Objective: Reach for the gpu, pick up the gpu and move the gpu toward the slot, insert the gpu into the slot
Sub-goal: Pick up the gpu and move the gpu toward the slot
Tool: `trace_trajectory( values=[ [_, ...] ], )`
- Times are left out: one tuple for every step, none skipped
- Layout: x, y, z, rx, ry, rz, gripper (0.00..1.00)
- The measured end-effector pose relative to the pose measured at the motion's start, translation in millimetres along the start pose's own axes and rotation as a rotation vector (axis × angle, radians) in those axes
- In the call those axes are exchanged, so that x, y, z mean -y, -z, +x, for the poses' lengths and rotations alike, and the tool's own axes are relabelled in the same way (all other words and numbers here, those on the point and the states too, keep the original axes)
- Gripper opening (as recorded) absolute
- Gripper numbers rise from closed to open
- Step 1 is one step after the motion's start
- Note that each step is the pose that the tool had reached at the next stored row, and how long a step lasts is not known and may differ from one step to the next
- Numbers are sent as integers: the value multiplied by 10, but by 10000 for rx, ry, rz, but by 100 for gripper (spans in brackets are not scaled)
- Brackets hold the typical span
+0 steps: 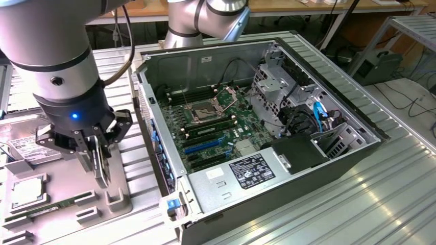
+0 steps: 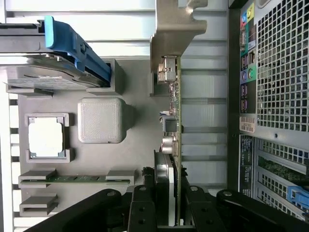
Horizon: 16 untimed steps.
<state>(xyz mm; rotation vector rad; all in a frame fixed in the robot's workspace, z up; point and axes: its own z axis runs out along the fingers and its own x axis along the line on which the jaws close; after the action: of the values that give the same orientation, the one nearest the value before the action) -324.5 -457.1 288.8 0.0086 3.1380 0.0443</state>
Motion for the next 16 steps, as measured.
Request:
trace_trajectory(
  values=[
    [-1,25,0,0,0,0,28],
    [-1,46,0,0,1,0,28],
    [-2,67,0,0,0,0,28],
    [-2,90,0,0,0,0,28],
    [-3,109,0,0,0,1,28],
    [-4,129,-1,0,0,0,28],
    [-4,153,-1,1,0,-1,28],
    [-5,172,-1,0,0,0,28],
    [-5,190,-1,0,0,0,28],
    [-6,210,-1,0,0,0,28],
    [-7,230,-1,1,0,0,28],
    [-7,248,-1,0,0,0,28],
    [-8,268,-1,0,0,0,28],
    [-8,287,-1,0,1,-1,28],
    [-9,329,-1,0,0,0,28],
    [-10,369,-1,0,0,1,28]
  ],
)
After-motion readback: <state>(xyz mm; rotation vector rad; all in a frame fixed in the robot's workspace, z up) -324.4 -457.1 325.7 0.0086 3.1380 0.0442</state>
